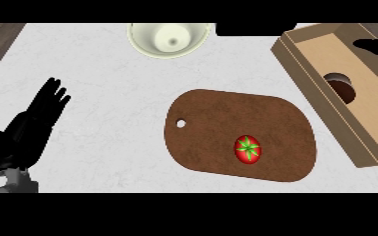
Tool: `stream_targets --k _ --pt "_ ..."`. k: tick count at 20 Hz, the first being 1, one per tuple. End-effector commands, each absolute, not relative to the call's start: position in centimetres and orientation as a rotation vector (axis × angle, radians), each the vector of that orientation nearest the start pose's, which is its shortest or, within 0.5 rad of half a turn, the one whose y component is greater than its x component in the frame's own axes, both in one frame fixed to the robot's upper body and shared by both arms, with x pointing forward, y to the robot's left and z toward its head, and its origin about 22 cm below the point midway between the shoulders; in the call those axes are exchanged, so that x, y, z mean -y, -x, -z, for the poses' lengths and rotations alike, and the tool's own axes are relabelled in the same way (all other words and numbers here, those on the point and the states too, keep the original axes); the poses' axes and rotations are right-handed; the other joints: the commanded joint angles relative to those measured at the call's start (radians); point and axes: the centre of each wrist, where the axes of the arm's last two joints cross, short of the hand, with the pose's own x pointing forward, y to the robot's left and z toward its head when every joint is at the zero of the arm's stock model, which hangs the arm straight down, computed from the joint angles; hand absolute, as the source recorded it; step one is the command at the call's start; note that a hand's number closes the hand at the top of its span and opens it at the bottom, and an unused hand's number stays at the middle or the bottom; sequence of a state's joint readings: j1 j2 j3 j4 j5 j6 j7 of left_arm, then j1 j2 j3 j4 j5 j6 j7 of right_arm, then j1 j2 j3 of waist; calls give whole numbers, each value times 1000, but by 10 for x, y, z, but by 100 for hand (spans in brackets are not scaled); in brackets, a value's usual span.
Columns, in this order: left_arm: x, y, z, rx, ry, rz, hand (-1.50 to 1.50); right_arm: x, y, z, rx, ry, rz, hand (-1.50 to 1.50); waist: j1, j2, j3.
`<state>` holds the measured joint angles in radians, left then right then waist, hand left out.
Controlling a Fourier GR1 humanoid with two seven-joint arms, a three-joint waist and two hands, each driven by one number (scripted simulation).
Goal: Pick the cupcake from the cutting board and place it in the cardboard box
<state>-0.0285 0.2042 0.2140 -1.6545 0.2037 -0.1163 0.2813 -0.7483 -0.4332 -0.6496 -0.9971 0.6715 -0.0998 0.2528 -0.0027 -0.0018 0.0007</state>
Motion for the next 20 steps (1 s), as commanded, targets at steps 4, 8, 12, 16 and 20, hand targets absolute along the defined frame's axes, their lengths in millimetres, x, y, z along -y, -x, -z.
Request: stream_targets --k 4,8,12,16,20 --pt "-314 -234 -54 1450 -69 -32 0 460 -320 -173 1406 961 280 -150 -4 -2 0" --pt "-317 -233 -51 1436 -54 -52 0 483 -286 -161 1431 929 363 -150 -7 -2 -1" --pt "-316 -242 -52 1439 -57 -51 0 518 -267 -185 1446 911 289 -150 1 1 -1" --pt "-319 -244 -67 1451 -52 -39 0 537 -242 -172 1462 897 293 -150 3 1 0" --pt "-344 -238 -53 1450 -73 -62 0 537 -210 -173 1430 911 253 -150 -4 -1 -1"
